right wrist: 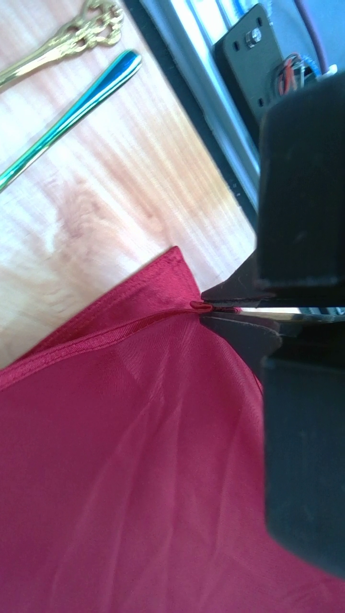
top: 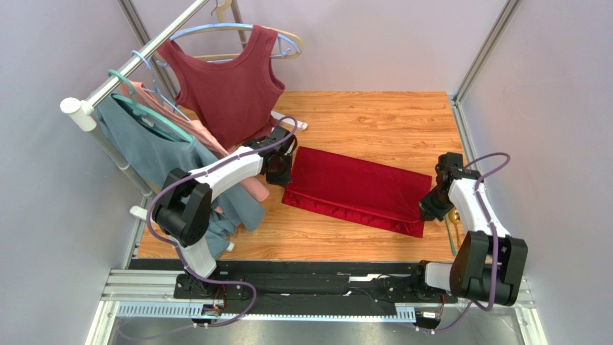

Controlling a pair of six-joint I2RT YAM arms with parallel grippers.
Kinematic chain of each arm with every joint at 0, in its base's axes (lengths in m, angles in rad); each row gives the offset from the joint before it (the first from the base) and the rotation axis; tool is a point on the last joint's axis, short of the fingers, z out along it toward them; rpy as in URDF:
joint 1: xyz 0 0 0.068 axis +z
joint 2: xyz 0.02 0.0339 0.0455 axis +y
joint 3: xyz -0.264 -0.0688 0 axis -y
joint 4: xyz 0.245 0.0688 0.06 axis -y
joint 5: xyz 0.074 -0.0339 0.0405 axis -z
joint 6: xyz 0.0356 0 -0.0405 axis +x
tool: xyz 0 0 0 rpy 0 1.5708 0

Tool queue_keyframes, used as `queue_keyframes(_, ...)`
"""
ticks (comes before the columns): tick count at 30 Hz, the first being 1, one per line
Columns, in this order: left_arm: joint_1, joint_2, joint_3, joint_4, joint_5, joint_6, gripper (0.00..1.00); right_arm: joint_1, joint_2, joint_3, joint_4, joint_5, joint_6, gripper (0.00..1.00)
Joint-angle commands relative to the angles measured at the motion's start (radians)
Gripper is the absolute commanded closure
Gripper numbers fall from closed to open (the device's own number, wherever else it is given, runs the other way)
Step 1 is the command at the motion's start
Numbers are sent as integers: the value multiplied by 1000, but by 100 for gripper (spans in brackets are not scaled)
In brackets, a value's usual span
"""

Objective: Fold the napkin into a case and place the utensils inside
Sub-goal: Fold and flatten the napkin at the center of the board.

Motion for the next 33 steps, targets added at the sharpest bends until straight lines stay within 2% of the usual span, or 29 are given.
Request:
queue_keyframes(1,1,-68,-12,-27,19,1,100,1,-73,-6,-90,17,22,100)
queue_keyframes(11,1,-51,-95,18,38,-9,100,13,-118,-86,-112,3,94,100)
queue_keyframes(23,1,-14,-145,52,36,-4,100,13,14,-206,37,-18,158,100)
queue_keyframes(29,0,33,-130,69,12,-24,100,16,97,-194,120,-33,137,100)
queue_keyframes(33,1,76,-60,40,-22,-23,100,16,161,-131,143,-7,120,100)
